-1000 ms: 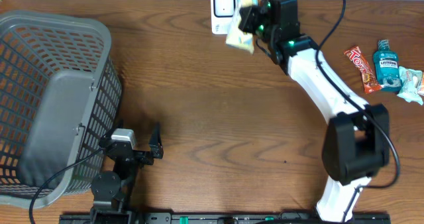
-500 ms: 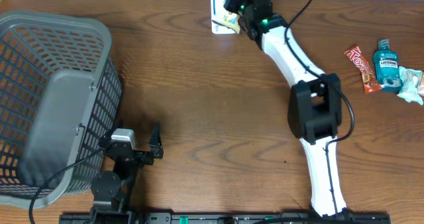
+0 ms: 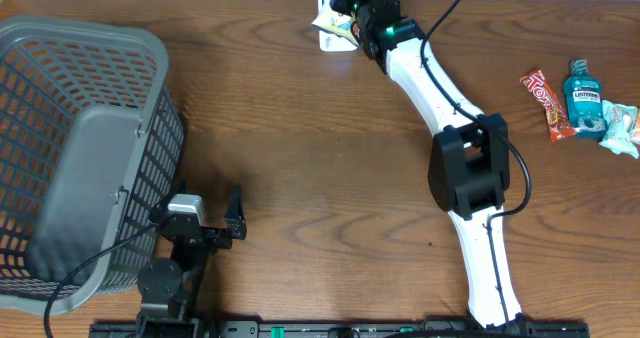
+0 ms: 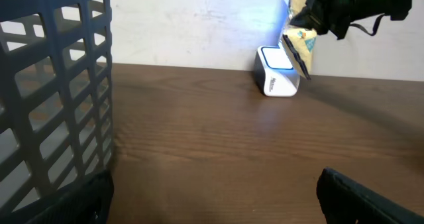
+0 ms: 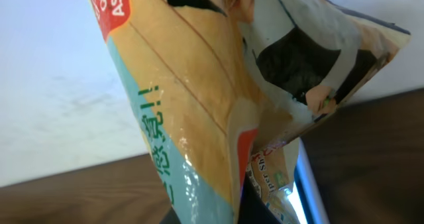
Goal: Scan the item barcode
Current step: 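Hold the snack bag's barcode in front of the white scanner, then carry the snack bag to the right table edge and release it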
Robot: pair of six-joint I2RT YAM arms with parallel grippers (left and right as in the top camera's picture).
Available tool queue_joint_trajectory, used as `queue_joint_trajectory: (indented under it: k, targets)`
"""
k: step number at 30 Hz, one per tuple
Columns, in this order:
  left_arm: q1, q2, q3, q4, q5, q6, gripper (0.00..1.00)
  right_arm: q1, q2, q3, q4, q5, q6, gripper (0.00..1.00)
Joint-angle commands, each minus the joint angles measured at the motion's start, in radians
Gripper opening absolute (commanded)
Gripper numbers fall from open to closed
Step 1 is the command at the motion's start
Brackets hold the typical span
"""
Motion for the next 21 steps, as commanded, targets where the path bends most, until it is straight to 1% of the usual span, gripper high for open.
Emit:
queue_joint_trajectory:
  k: [1, 3, 7, 13, 16, 17, 19, 21]
  targets:
    - [0.005, -0.005, -0.026, -0.017, 0.002, -0.005, 0.98, -0.003, -0.016, 0.076, -0.063, 0.053, -0.040, 0.01]
    - [0.005, -0.005, -0.026, -0.017, 0.002, -0.005, 0.98, -0.003, -0.031, 0.108, -0.146, 0.096, -0.071, 0.01]
    - [0.005, -0.005, -0.026, -0.017, 0.002, -0.005, 0.98, -0.008, -0.078, 0.172, -0.366, 0.201, -0.116, 0.01]
    - [0.005, -0.005, -0.026, -0.017, 0.002, -0.005, 0.98, -0.057, -0.168, 0.177, -0.742, 0.369, -0.137, 0.01]
    - [0.005, -0.005, -0.026, -0.017, 0.002, -0.005, 0.98, -0.103, -0.177, 0.176, -0.892, 0.453, -0.138, 0.01]
    - [0.005, -0.005, -0.026, -0.017, 0.002, -0.005, 0.98, -0.125, -0.177, 0.176, -0.933, 0.471, -0.161, 0.01]
    - [0.005, -0.005, -0.026, -0.017, 0.002, -0.005, 0.98, -0.169, -0.177, 0.169, -0.975, 0.469, -0.264, 0.01]
    - [0.005, -0.005, -0.026, -0.017, 0.002, -0.005, 0.98, -0.230, -0.177, 0.144, -0.990, 0.452, -0.421, 0.01]
